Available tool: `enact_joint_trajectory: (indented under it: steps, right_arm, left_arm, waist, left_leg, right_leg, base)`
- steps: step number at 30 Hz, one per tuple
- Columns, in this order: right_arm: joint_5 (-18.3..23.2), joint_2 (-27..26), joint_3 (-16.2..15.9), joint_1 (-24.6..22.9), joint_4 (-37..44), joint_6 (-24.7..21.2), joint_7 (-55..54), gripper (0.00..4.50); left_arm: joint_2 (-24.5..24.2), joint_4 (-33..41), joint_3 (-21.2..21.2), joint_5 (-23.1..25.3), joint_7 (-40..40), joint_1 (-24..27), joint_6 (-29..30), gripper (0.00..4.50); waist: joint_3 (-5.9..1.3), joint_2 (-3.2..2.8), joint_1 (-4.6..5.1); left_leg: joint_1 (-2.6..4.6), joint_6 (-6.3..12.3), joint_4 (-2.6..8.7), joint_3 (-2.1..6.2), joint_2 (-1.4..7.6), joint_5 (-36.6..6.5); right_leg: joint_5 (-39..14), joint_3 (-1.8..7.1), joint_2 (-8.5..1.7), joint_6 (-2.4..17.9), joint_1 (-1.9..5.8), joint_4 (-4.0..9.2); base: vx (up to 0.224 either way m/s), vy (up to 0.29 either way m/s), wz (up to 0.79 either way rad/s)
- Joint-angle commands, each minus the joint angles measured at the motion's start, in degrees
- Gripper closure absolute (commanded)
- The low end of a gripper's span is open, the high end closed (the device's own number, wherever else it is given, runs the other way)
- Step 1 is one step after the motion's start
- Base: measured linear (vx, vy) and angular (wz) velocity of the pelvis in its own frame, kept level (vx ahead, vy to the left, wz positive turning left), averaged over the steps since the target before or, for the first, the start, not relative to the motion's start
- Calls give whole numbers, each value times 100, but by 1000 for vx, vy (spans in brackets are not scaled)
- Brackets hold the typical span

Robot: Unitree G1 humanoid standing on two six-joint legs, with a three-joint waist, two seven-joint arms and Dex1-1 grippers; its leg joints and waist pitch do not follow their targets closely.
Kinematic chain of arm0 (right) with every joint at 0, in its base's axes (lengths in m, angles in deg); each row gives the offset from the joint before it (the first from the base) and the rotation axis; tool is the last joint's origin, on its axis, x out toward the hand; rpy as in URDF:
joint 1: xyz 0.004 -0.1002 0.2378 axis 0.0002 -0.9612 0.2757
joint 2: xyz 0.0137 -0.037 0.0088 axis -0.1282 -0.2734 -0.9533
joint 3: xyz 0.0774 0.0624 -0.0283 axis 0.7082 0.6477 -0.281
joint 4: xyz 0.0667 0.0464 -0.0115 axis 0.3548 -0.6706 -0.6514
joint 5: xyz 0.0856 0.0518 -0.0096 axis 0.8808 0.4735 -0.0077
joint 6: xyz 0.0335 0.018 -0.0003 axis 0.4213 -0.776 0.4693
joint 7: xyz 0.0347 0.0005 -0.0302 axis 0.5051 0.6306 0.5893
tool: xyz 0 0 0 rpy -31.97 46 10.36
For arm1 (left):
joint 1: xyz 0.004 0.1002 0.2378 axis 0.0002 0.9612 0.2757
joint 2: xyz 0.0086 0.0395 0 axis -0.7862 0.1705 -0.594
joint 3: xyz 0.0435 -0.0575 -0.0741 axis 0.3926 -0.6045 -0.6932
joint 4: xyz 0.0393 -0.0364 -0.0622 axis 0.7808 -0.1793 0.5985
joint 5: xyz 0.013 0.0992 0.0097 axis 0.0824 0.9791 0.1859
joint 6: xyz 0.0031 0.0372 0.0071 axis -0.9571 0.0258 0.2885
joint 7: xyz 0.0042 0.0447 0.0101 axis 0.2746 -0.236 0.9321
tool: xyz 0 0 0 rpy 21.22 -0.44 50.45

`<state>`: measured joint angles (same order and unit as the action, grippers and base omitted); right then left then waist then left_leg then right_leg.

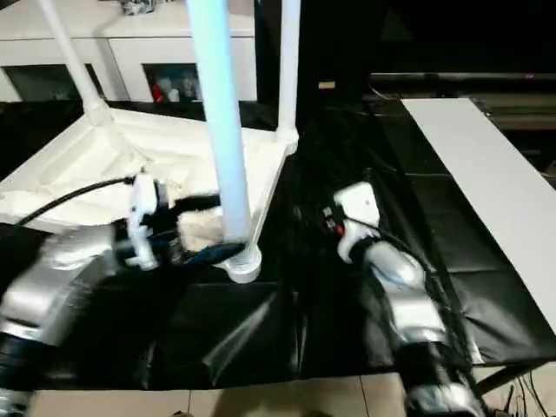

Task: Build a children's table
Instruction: Rotate table base

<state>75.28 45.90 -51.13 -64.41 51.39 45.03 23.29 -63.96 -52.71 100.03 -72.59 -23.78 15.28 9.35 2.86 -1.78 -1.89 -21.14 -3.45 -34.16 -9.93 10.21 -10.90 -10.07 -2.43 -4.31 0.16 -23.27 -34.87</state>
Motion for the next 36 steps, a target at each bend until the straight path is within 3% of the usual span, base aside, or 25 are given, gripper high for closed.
enact_joint_trajectory:
  steps: [1, 3, 7, 9, 12, 13, 16, 21, 23, 26, 36]
  right_arm:
    - [15, 129, -153, -48, 287, -154, 289, 71]
    - [-12, 268, -242, -130, 402, -188, 482, 71]
    - [-3, 496, -448, -321, 747, -336, 885, 71]
    - [18, 548, -510, -381, 877, -407, 992, 71]
    - [25, 747, -840, -603, 1372, -615, 1373, 71]
    - [44, 756, -870, -621, 1432, -650, 1418, 71]
    - [26, 786, -940, -622, 1545, -703, 1484, 71]
    - [-13, 901, -1001, -648, 1785, -837, 1570, 71]
    - [-26, 963, -1043, -692, 1892, -881, 1627, 71]
    - [-49, 996, -1081, -728, 1946, -913, 1649, 71]
    - [-93, 1003, -1134, -696, 1971, -972, 1629, 71]
  left_arm:
    - [-128, -376, 123, 367, -99, -249, -235, 2]
    - [-164, -715, 166, 528, -93, -458, -411, 2]
    - [-273, -1323, 397, 873, -273, -891, -460, 2]
    - [-318, -1492, 513, 1054, -331, -983, -545, 2]
    - [-369, -1885, 898, 1434, -730, -1230, -554, 2]
    - [-351, -1979, 948, 1492, -763, -1273, -603, 30]
    - [-289, -2358, 1087, 1729, -690, -1446, -742, 40]
    - [-260, -3125, 1319, 2208, -545, -1791, -934, 82]
    - [-245, -3310, 1329, 2267, -568, -1868, -932, 82]
    - [-205, -3508, 1327, 2261, -738, -1950, -799, 125]
    - [-56, -4096, 1290, 2414, -878, -2230, -1162, 205]
  waist:
    - [-329, -44, 0]
    - [-329, -52, -2]
    - [-340, -74, -23]
    - [-341, -45, -20]
    - [-349, -57, -41]
    - [-346, -58, -38]
    - [-354, -66, -37]
    - [-340, -72, -51]
    - [-346, -63, -59]
    - [-351, -61, -77]
    - [-344, -49, -110]
  left_leg:
    - [80, 28, 446, 66, 183, -1737]
    - [92, -9, 448, 71, 186, -1811]
    - [81, -20, 445, 76, 199, -1730]
    - [58, 51, 438, 73, 186, -1651]
    - [42, 121, 433, 76, 202, -1442]
    - [31, 130, 433, 81, 206, -1423]
    - [52, 107, 422, 74, 212, -1479]
    - [58, 65, 428, 82, 208, -1586]
    - [53, 72, 427, 84, 208, -1526]
    - [46, 94, 417, 80, 209, -1449]
    - [48, 108, 423, 83, 219, -1477]
  right_leg:
    - [-1868, 209, -260, 891, 257, 470]
    - [-1976, 205, -265, 880, 247, 494]
    - [-1722, 211, -287, 1055, 264, 469]
    - [-1643, 211, -281, 1066, 283, 469]
    - [-1502, 219, -300, 1078, 301, 449]
    - [-1482, 216, -306, 1102, 309, 447]
    - [-1482, 214, -321, 1212, 289, 447]
    - [-1677, 216, -324, 1160, 292, 474]
    - [-1634, 220, -324, 1132, 306, 465]
    - [-1551, 219, -338, 1194, 304, 464]
    - [-1616, 217, -352, 1235, 307, 473]
  base:
    - [0, 0, 0]
    - [0, 0, 0]
    - [0, 0, 0]
    - [0, 0, 0]
    - [0, 0, 0]
    - [0, 0, 0]
    - [0, 0, 0]
    - [0, 0, 0]
    - [0, 0, 0]
    - [0, 0, 0]
    - [0, 0, 0]
